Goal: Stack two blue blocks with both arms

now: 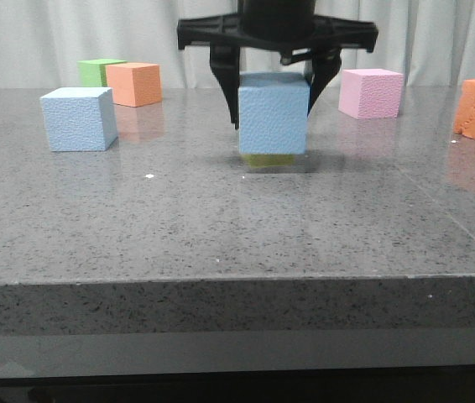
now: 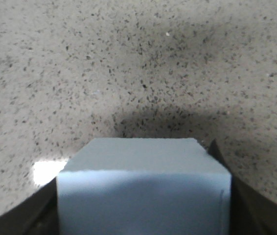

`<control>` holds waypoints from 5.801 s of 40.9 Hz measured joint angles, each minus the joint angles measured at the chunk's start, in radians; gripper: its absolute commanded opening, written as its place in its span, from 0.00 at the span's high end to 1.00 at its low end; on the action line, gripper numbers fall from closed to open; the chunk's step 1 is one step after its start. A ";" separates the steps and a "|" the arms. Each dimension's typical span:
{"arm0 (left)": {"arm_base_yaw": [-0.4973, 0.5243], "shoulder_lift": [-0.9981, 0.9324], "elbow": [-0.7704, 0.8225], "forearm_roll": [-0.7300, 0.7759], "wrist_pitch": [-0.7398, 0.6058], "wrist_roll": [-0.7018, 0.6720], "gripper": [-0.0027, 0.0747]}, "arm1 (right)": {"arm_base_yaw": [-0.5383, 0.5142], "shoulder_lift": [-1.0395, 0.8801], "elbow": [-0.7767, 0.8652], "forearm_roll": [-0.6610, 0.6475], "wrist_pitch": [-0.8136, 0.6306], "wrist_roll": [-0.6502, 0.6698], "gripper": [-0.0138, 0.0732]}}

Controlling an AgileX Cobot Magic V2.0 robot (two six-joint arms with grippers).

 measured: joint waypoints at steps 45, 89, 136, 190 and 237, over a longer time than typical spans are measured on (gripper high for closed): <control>0.000 0.000 0.000 0.000 0.000 0.000 0.28 | 0.000 -0.063 -0.041 0.009 0.050 -0.158 0.14; 0.000 0.000 0.000 0.000 0.000 0.000 0.28 | -0.231 -1.002 0.749 0.404 -0.148 -0.928 0.14; 0.000 0.000 0.000 0.000 0.000 0.000 0.28 | -0.231 -1.392 0.998 0.406 -0.225 -0.930 0.14; -0.339 1.202 -0.701 0.235 0.099 -0.148 0.23 | -0.231 -1.392 0.998 0.406 -0.225 -0.930 0.14; -0.329 1.624 -0.974 0.274 0.224 -0.467 0.33 | -0.231 -1.392 0.998 0.406 -0.225 -0.930 0.14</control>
